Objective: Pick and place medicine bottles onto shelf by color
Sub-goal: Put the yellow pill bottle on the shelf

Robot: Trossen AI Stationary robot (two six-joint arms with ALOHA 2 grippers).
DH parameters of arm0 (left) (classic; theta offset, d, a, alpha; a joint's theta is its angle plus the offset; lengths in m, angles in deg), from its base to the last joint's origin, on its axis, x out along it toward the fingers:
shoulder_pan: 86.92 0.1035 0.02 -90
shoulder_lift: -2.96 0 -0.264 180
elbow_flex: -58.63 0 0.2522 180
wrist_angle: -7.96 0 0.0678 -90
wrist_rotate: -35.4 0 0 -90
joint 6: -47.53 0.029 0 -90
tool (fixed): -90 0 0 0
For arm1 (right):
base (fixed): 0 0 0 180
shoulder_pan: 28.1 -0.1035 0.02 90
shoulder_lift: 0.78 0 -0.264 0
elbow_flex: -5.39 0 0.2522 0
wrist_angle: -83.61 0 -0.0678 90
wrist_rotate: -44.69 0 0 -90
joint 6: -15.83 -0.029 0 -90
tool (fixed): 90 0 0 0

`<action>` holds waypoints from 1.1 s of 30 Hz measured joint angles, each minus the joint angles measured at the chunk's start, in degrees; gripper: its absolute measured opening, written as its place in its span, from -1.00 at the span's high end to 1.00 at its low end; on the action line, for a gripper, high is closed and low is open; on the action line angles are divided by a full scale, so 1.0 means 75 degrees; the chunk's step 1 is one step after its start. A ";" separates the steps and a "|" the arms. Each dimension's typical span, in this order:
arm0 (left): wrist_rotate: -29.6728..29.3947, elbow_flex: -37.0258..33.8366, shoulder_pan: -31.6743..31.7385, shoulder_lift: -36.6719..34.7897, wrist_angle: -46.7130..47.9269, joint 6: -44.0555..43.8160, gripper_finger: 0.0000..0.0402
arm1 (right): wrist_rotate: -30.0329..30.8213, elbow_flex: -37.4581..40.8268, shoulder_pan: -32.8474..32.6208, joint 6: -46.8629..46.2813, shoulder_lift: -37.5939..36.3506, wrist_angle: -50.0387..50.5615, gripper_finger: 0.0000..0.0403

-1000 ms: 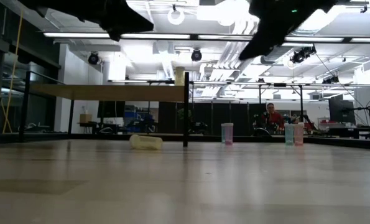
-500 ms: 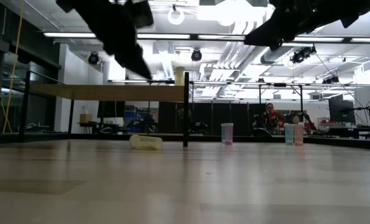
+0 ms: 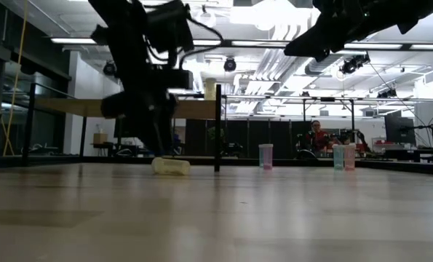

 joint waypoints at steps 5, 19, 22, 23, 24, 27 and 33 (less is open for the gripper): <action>0.0234 0.0000 0.0180 0.0206 0.0001 0.0124 -0.35 | 0.0000 0.0000 0.0000 -0.0020 0.0000 0.0000 0.49; 0.0360 -0.0001 0.0296 0.0257 0.0160 0.0295 -0.35 | 0.0000 0.0000 0.0000 -0.0026 0.0003 0.0000 0.49; 0.0436 -0.0003 0.0296 0.0257 0.0139 0.0370 -0.35 | 0.0000 0.0000 0.0000 -0.0027 0.0003 0.0000 0.49; 0.0429 -0.0006 0.0296 0.0257 0.0110 0.0406 -0.35 | 0.0000 0.0000 0.0003 -0.0026 0.0003 0.0000 0.49; 0.0392 -0.0006 0.0296 0.0257 0.0083 0.0431 -0.35 | 0.0000 0.0000 0.0000 -0.0029 0.0003 0.0002 0.49; 0.0294 -0.0006 0.0296 0.0257 0.0026 0.0436 -0.33 | 0.0000 0.0000 0.0003 -0.0029 0.0003 0.0000 0.49; 0.0287 -0.0006 0.0296 0.0257 0.0026 0.0491 -0.20 | 0.0000 0.0000 0.0003 -0.0032 0.0004 0.0000 0.49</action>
